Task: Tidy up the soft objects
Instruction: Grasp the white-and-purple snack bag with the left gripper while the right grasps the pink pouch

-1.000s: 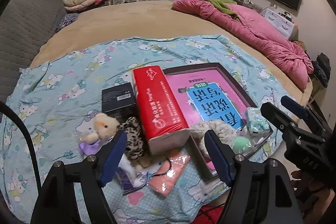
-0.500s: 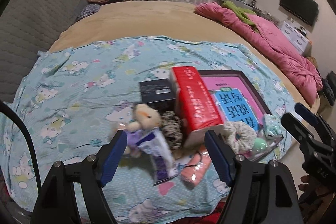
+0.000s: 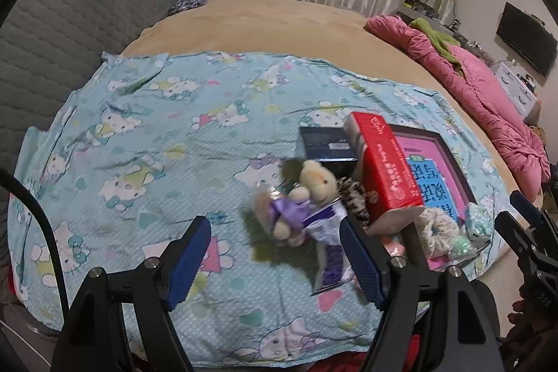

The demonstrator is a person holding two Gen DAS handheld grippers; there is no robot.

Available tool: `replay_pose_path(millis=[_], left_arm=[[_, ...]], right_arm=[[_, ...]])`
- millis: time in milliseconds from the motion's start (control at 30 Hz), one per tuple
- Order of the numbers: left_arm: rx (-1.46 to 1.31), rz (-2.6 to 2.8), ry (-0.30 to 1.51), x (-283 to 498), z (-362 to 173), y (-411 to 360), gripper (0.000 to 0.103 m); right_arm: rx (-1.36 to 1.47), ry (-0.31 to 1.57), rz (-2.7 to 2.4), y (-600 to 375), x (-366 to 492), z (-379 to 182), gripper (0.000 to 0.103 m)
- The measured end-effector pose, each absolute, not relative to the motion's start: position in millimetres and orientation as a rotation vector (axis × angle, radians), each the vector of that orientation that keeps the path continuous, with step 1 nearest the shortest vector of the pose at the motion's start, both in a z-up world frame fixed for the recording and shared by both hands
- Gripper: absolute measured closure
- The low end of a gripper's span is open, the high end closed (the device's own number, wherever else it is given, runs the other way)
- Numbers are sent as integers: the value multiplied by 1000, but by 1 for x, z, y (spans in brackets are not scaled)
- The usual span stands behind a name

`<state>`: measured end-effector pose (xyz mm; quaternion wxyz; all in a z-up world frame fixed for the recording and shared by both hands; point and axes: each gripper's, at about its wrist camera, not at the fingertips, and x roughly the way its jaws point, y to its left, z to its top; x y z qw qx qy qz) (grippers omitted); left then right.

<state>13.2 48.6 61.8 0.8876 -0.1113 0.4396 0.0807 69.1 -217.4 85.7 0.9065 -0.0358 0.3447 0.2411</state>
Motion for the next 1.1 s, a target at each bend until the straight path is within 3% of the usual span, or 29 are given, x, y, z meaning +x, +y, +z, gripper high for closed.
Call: replay_pose_path(millis=[700, 900, 1100], left_arm=[[-291, 47, 1057, 27, -1, 24, 27], [-273, 16, 1103, 38, -19, 10, 27], [-272, 2, 1120, 45, -30, 6, 27]], right_arm=[[-351, 917, 726, -162, 52, 5, 18], [-471, 923, 769, -155, 52, -8, 18], [-785, 827, 804, -139, 40, -34, 18]])
